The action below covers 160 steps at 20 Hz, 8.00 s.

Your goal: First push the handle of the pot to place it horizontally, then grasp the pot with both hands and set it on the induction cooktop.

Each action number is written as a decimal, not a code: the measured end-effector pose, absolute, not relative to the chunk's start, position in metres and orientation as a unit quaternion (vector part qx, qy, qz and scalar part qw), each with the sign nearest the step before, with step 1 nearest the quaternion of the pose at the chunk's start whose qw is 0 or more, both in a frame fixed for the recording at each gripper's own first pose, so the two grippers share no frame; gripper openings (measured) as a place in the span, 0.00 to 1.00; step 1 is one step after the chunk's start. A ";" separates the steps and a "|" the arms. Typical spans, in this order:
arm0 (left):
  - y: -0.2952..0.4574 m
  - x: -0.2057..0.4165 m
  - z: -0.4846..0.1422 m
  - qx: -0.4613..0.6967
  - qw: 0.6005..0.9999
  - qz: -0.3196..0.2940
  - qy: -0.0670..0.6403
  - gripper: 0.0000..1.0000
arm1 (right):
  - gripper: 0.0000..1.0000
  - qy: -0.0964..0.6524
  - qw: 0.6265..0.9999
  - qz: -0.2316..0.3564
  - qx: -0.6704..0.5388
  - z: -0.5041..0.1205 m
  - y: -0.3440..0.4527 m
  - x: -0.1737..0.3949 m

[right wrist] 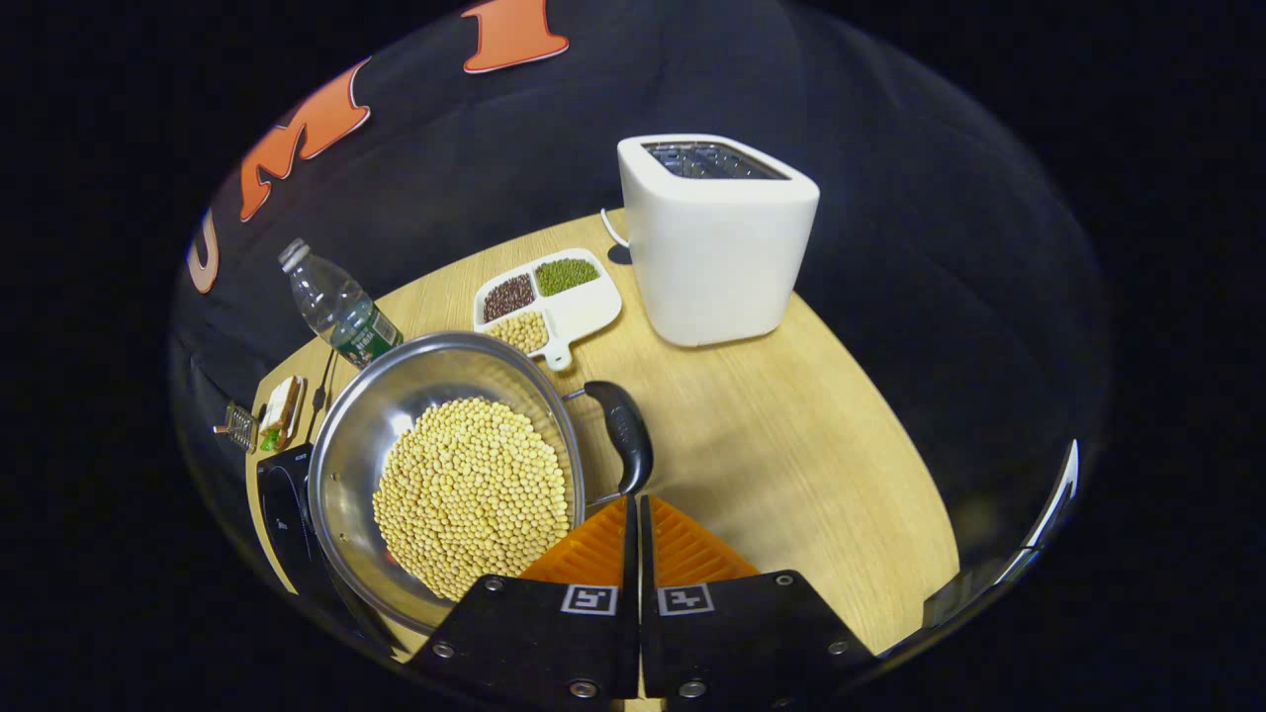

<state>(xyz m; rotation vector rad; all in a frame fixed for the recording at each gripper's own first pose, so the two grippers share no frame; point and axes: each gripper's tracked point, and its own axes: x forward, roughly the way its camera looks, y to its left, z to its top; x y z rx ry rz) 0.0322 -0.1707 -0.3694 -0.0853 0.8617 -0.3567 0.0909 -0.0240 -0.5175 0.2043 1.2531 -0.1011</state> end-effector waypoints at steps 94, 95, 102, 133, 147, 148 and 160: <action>-0.015 0.066 -0.402 0.052 0.918 -0.015 0.393 0.74 | 0.71 0.448 0.888 0.094 -0.036 -0.393 0.212 0.107; -0.006 0.066 -0.400 0.052 0.918 -0.010 0.393 0.74 | 0.66 0.447 0.889 0.098 -0.035 -0.390 0.220 0.107; 0.055 0.056 -0.393 0.053 0.919 0.020 0.389 0.74 | 0.71 0.443 0.887 0.122 -0.035 -0.388 0.280 0.105; 0.104 0.041 -0.491 0.023 0.897 0.045 0.439 0.72 | 0.71 0.496 0.858 0.122 -0.051 -0.467 0.339 0.087; 0.114 0.063 -0.428 0.084 0.928 0.098 0.350 0.90 | 0.81 0.430 0.893 0.133 -0.031 -0.409 0.319 0.110; 0.111 0.065 -0.413 0.087 0.933 0.098 0.335 0.89 | 0.81 0.412 0.901 0.131 -0.025 -0.392 0.311 0.114; 0.044 0.068 -0.139 0.044 0.991 0.048 0.117 0.99 | 0.94 0.174 0.979 0.103 -0.011 -0.145 0.186 0.113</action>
